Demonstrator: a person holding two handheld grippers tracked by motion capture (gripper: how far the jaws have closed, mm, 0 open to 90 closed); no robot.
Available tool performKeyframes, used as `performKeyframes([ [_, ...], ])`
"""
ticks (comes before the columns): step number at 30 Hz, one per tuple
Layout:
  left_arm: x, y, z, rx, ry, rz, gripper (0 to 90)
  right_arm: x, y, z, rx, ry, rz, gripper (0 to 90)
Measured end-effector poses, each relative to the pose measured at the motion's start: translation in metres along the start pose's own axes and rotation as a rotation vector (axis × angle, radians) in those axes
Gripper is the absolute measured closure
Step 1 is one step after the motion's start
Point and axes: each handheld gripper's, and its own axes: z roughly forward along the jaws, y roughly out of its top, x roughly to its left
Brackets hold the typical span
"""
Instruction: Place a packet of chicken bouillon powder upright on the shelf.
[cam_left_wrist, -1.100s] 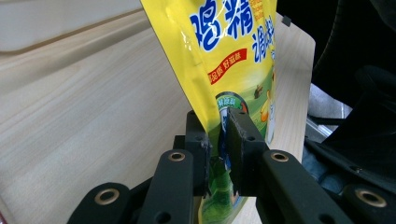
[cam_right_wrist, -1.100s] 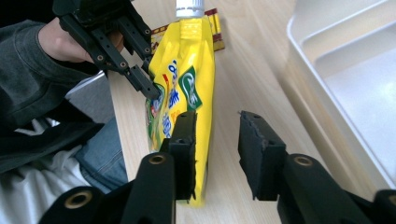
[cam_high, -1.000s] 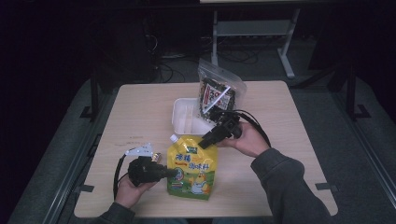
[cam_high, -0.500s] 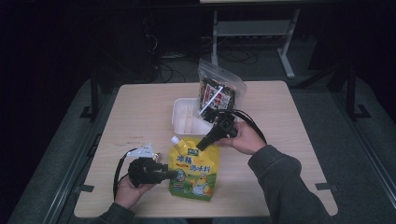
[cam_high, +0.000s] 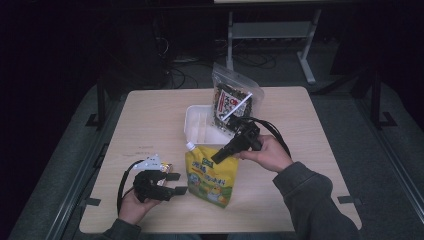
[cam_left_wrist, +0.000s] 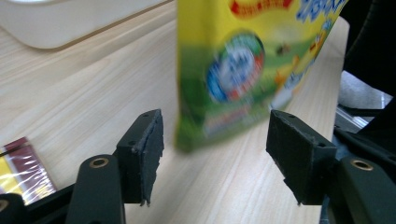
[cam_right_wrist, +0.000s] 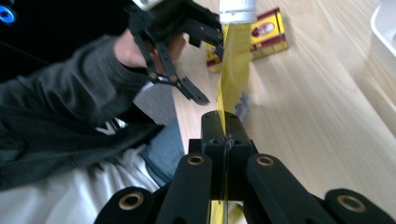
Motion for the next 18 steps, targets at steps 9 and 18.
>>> performKeyframes([
  [9, 0.005, -0.002, -0.007, -0.001, 0.063, -0.024, 29.1, -0.002, -0.002, -0.010, -0.104, 0.006, 0.036, 89.6],
  [18, 0.004, -0.007, -0.017, 0.004, 0.134, -0.023, 26.1, -0.002, 0.001, -0.015, -0.236, 0.061, 0.065, 89.6],
])
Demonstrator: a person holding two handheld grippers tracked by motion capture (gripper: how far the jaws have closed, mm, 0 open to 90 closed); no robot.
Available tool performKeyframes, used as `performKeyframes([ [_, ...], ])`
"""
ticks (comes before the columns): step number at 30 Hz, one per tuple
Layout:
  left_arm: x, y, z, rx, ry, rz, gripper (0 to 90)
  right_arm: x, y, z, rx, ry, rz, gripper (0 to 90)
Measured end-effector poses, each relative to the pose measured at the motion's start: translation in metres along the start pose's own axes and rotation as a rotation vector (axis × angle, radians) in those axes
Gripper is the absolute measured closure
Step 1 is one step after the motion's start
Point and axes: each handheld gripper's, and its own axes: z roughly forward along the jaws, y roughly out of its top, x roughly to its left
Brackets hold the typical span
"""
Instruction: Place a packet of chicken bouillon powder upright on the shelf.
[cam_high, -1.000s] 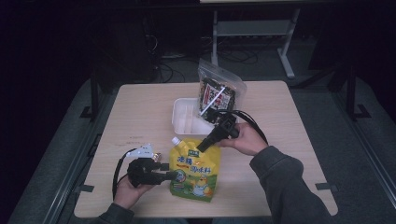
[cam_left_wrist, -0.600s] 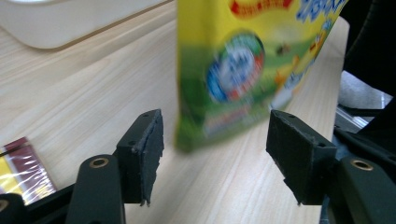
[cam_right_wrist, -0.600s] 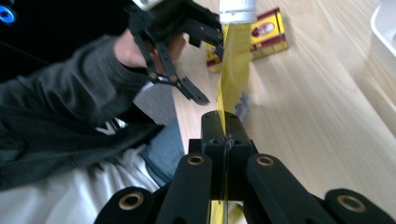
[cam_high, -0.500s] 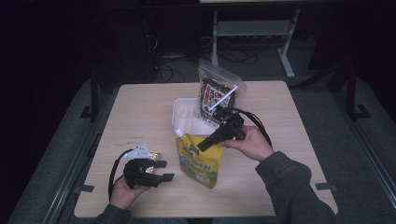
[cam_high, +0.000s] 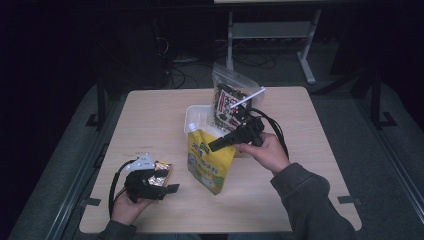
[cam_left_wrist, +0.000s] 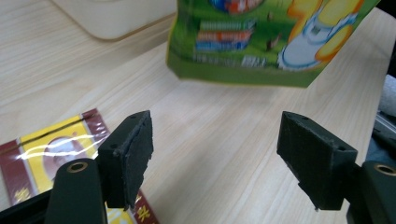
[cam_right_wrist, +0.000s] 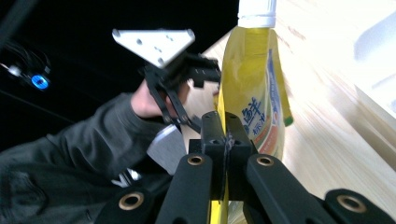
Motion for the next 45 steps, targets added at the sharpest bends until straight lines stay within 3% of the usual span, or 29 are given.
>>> performKeyframes([
  [11, -0.002, -0.007, -0.007, 0.005, 0.041, -0.002, 23.4, 0.006, 0.011, -0.004, -0.140, -0.012, 0.029, 89.6],
  [25, 0.005, -0.015, -0.014, -0.007, 0.072, -0.030, 22.8, 0.009, 0.042, -0.011, -0.302, -0.093, 0.057, 89.5],
  [33, 0.005, -0.015, -0.014, -0.011, 0.074, -0.028, 22.8, 0.000, 0.059, -0.009, -0.356, -0.151, 0.081, 89.5],
  [39, 0.006, -0.015, -0.014, -0.009, 0.076, -0.029, 22.8, -0.005, 0.066, -0.005, -0.381, -0.170, 0.111, 89.5],
  [45, 0.007, -0.014, -0.015, -0.011, 0.076, -0.032, 22.8, -0.010, 0.076, 0.003, -0.395, -0.216, 0.111, 89.5],
])
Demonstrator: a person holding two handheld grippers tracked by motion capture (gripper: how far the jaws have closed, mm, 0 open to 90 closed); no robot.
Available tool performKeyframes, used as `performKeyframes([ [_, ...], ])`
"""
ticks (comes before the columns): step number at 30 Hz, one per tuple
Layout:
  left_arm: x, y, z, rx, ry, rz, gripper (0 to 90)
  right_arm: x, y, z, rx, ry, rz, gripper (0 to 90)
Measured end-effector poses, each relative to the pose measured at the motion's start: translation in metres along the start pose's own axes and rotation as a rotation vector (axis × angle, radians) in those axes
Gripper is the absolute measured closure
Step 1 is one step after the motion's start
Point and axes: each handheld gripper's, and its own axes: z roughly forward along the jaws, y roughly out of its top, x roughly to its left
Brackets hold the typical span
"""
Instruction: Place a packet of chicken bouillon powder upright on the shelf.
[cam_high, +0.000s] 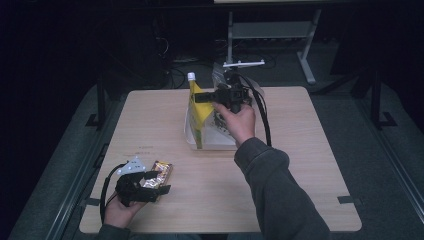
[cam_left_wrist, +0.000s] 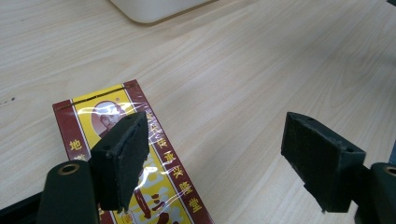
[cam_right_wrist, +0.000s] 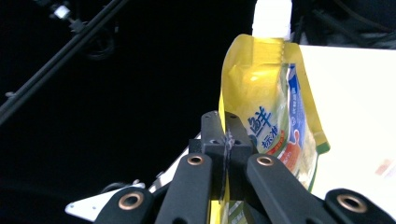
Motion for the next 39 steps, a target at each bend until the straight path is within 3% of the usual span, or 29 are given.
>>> performKeyframes([
  [24, 0.003, -0.001, 0.000, -0.003, -0.008, -0.007, 22.8, -0.019, 0.010, 0.036, -0.047, -0.124, 0.012, 89.4],
  [33, 0.002, 0.000, 0.000, -0.005, -0.009, -0.007, 22.8, -0.024, 0.006, 0.047, -0.050, -0.129, 0.026, 89.5],
  [39, 0.003, 0.001, -0.003, -0.017, -0.008, -0.009, 22.8, -0.027, 0.004, 0.054, -0.047, -0.136, 0.011, 89.4],
])
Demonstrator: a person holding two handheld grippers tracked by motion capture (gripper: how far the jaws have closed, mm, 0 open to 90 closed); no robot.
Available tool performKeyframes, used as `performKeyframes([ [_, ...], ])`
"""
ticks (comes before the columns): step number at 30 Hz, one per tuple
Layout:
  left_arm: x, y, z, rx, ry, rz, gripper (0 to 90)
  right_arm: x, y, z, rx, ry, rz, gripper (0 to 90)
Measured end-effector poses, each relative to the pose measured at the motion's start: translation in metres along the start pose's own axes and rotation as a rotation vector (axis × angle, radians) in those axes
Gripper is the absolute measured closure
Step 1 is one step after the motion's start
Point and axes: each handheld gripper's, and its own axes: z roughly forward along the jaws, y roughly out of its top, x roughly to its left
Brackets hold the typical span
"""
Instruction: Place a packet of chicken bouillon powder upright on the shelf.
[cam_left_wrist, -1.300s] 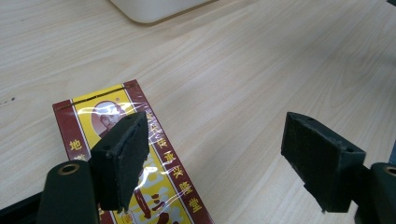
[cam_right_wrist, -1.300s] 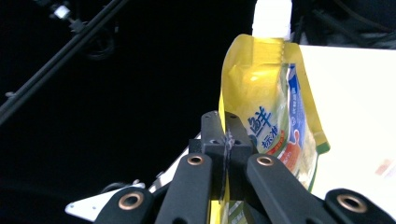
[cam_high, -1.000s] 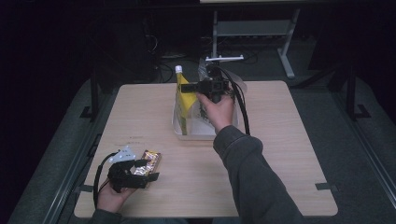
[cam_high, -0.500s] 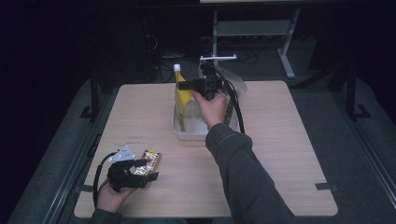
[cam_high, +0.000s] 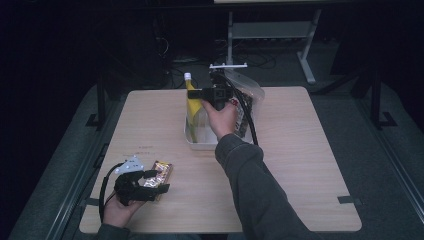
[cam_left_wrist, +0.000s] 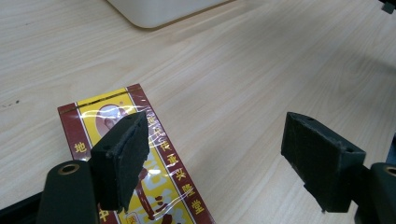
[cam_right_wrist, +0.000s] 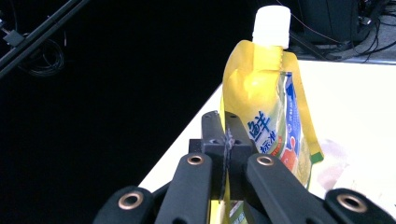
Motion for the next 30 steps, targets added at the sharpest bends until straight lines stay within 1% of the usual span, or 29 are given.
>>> performKeyframes([
  [7, 0.000, 0.000, 0.000, 0.000, -0.001, 0.000, 22.8, -0.002, -0.002, 0.005, 0.001, 0.001, -0.001, 89.4],
  [14, 0.000, 0.000, 0.000, 0.006, 0.006, 0.005, 22.8, -0.008, -0.008, 0.012, 0.008, -0.010, 0.012, 89.3],
  [18, 0.000, 0.000, 0.001, 0.011, 0.009, 0.006, 22.8, -0.009, -0.010, 0.016, 0.018, -0.017, 0.009, 88.7],
  [21, 0.000, 0.000, 0.001, 0.011, 0.009, 0.006, 22.8, -0.009, -0.011, 0.018, 0.026, -0.041, -0.001, 87.4],
  [23, 0.000, 0.000, 0.000, 0.012, 0.010, 0.006, 22.8, -0.012, -0.012, 0.019, 0.028, -0.029, 0.010, 85.0],
  [25, 0.000, 0.000, 0.000, 0.012, 0.011, 0.007, 22.8, -0.012, -0.012, 0.019, 0.029, -0.031, 0.013, 84.3],
  [28, 0.000, 0.000, 0.001, 0.013, 0.014, 0.007, 22.8, -0.012, -0.012, 0.019, 0.030, -0.022, 0.020, 78.4],
  [29, 0.000, 0.000, 0.001, 0.013, 0.016, 0.008, 22.8, -0.012, -0.012, 0.018, 0.032, -0.029, 0.017, 73.8],
  [30, 0.000, 0.000, 0.001, 0.014, 0.018, 0.008, 22.8, -0.012, -0.012, 0.018, 0.032, -0.029, 0.017, 73.8],
])
